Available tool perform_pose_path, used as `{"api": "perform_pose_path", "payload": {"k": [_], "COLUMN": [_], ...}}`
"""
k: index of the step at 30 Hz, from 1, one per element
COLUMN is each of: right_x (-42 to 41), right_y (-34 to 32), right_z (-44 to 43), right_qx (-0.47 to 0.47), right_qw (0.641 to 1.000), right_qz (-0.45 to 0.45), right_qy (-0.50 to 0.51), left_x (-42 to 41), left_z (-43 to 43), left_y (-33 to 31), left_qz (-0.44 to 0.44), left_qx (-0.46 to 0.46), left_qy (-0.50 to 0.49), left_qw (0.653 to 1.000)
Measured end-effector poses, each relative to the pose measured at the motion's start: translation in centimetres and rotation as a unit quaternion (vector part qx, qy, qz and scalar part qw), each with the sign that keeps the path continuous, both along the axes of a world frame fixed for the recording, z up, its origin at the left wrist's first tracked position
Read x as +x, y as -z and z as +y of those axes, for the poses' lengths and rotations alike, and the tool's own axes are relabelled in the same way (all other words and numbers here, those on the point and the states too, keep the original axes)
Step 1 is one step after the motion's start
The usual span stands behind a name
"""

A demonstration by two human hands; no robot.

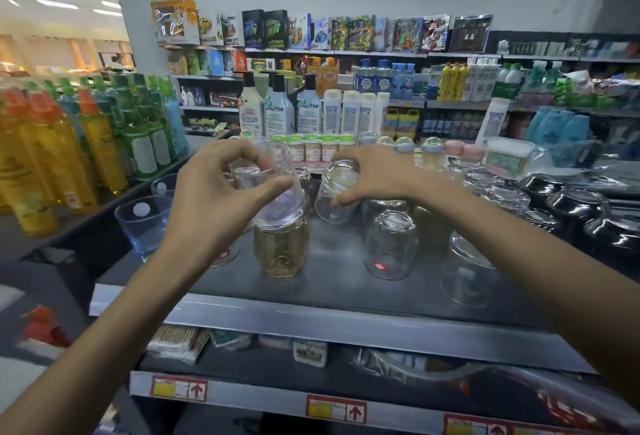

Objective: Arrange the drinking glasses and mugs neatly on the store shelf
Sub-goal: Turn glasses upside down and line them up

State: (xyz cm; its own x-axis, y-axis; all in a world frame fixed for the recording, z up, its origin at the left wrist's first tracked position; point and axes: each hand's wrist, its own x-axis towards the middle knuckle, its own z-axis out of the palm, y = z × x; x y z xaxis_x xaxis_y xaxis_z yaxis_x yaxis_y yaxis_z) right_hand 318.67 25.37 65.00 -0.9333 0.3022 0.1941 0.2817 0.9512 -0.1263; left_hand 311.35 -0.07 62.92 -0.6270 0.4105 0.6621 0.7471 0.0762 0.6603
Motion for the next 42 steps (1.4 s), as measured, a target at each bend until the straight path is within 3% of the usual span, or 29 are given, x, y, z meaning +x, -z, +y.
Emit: {"api": "perform_pose_path", "payload": {"k": [8,37,42], "right_x": [-2.6,-2.8,-0.8], "right_y": [3.0,4.2,3.5], "right_z": [0.9,1.9,0.6], "right_qx": [0.048,0.048,0.038], "right_qw": [0.997,0.998,0.998], "right_qz": [-0.054,-0.028,0.036], "right_qy": [0.001,0.034,0.038], "left_x": [-0.3,0.1,0.6], "left_z": [-1.7,-0.7,-0.1], "left_y": [0.1,1.6,1.6], "left_qz": [0.005,-0.021,-0.033], "left_qx": [0.019,0.025,0.031], "left_qy": [0.023,0.056,0.070], "left_qw": [1.000,0.998,0.997]}}
